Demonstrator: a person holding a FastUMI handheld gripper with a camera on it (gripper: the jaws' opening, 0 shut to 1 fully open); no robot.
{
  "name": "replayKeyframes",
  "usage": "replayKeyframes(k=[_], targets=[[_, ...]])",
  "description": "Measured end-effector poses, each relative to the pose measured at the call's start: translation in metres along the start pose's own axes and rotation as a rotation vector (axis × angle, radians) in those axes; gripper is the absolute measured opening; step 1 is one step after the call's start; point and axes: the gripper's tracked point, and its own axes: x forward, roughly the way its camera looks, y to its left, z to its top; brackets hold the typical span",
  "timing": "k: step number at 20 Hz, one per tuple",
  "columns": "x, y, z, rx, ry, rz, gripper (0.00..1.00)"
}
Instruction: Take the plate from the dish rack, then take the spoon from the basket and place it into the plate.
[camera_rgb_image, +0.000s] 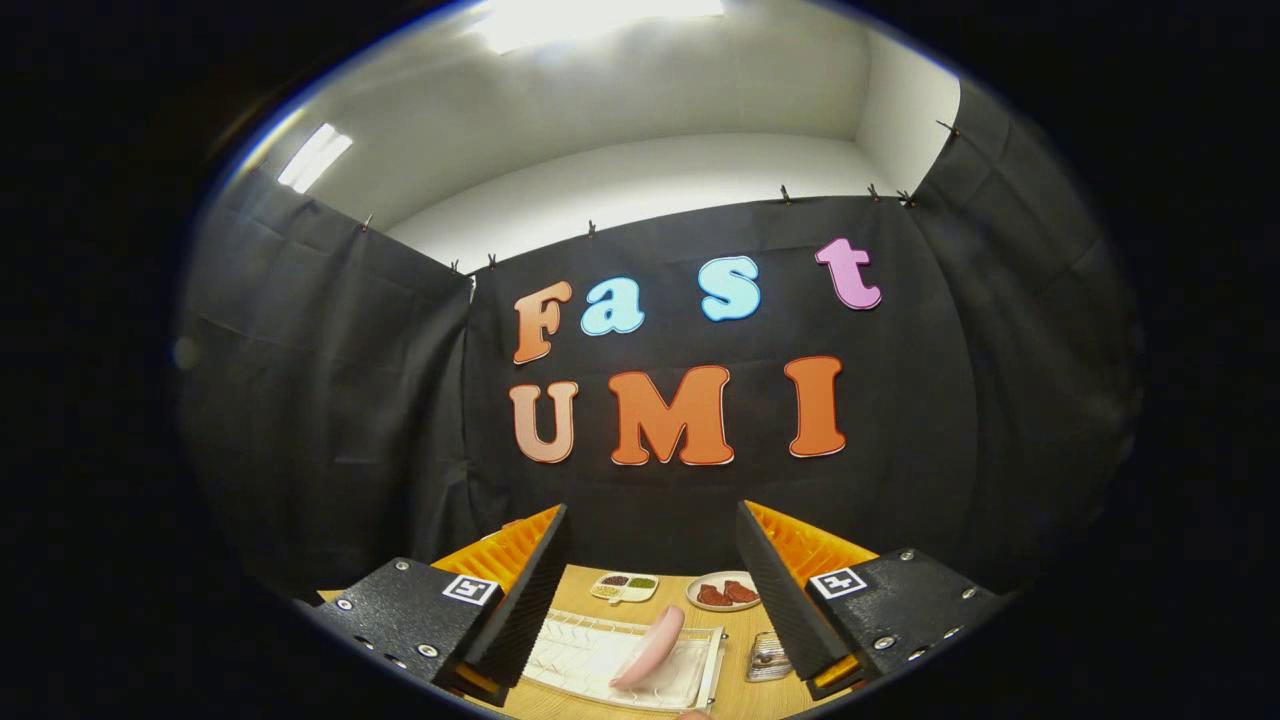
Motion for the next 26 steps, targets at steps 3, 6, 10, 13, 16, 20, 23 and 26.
replayKeyframes(k=[3, 6, 10, 13, 16, 20, 23, 26], targets=[[-0.003, -0.001, 0.002, 0.004, 0.014, 0.007, 0.97], [-0.003, -0.001, 0.004, 0.013, 0.036, 0.017, 0.97], [0.004, -0.005, -0.008, 0.047, 0.114, 0.019, 0.97], [0.016, -0.006, -0.030, 0.055, 0.199, 0.013, 0.97], [0.029, 0.000, -0.056, 0.059, 0.305, 0.026, 0.98], [0.045, 0.010, -0.091, 0.079, 0.472, 0.037, 0.97], [0.058, 0.013, -0.112, 0.102, 0.564, 0.029, 0.97], [0.069, 0.009, -0.138, 0.116, 0.655, 0.004, 0.97]])
